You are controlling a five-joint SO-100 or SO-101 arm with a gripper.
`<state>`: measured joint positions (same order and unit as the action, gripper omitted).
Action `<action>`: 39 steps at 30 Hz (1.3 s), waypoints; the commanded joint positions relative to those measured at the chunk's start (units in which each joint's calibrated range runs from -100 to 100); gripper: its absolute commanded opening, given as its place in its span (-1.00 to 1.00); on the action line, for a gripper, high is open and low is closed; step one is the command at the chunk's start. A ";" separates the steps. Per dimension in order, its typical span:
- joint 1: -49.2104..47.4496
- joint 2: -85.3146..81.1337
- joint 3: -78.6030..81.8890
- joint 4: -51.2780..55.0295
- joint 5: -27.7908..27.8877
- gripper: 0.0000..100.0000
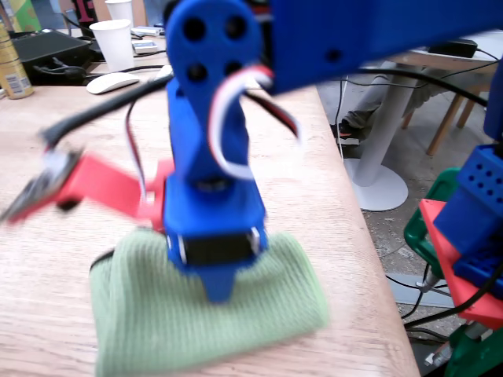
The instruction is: Clean the table
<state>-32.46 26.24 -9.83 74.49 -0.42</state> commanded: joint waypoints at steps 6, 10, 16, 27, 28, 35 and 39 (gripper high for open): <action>38.72 1.03 -0.32 -0.77 6.89 -1.00; 52.59 4.80 -6.36 -0.35 11.38 -1.00; 68.16 22.81 -40.71 2.03 14.55 -1.00; 65.62 -0.86 -49.11 8.92 15.92 -1.00; 60.54 -4.46 -49.02 8.92 15.87 -1.00; 26.03 -21.78 -34.01 1.12 16.46 -1.00; 16.38 -14.06 -34.48 -11.77 16.56 -1.00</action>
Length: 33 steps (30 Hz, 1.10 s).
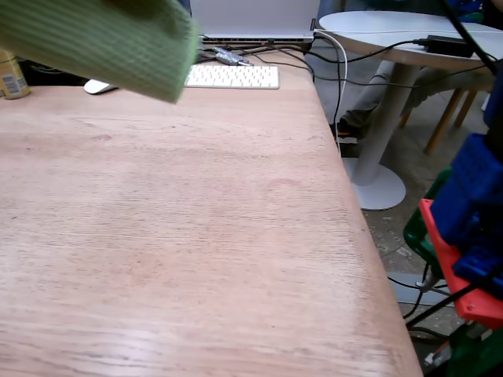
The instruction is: Clean the table
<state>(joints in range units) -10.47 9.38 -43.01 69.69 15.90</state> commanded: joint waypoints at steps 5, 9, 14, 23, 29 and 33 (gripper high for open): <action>-17.11 19.26 -1.40 -11.56 0.24 -1.00; -22.69 31.87 -1.40 -11.56 0.24 -1.00; -22.69 38.47 -7.91 -10.25 0.24 -1.00; -20.66 52.88 -35.28 10.03 0.20 -1.00; -3.23 54.08 -36.04 9.13 6.45 -1.00; 12.84 55.28 -36.13 9.05 10.79 -1.00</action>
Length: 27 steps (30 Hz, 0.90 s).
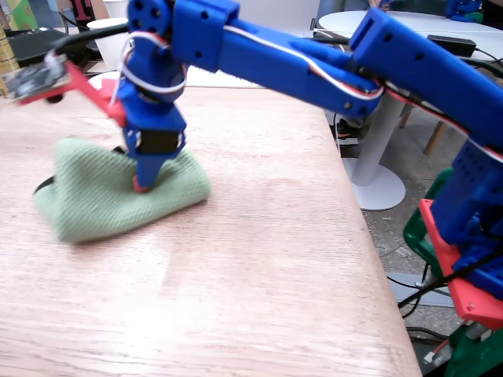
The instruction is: Clean the table
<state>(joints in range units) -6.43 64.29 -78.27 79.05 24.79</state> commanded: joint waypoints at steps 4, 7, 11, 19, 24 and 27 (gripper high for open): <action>21.83 0.46 -0.87 -1.95 5.37 -1.00; 33.17 0.81 0.17 -13.94 8.16 -1.00; 42.81 6.55 0.17 -31.84 10.99 -1.00; 48.91 -3.83 4.51 -28.88 10.60 -1.00; 46.54 -39.85 30.56 -7.13 2.83 -1.00; 42.14 -55.46 43.20 -7.04 -4.25 -1.00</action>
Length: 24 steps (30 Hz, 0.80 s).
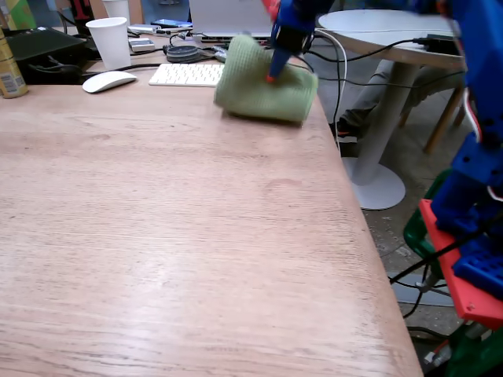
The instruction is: Clean the table
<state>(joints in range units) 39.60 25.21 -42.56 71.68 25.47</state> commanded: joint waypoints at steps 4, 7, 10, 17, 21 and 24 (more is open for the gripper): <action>-14.89 -42.53 36.85 0.33 -12.36 -1.00; -24.71 -58.57 56.67 -0.74 -15.19 -1.00; -40.10 -72.80 72.34 -0.82 -18.56 -1.00; -68.70 -85.07 84.70 -0.82 -25.45 -1.00; -76.48 -90.04 90.84 -0.99 -25.84 -1.00; -76.14 -89.36 96.03 -5.50 -25.84 -1.00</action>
<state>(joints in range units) -36.97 -63.77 51.58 71.35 -0.42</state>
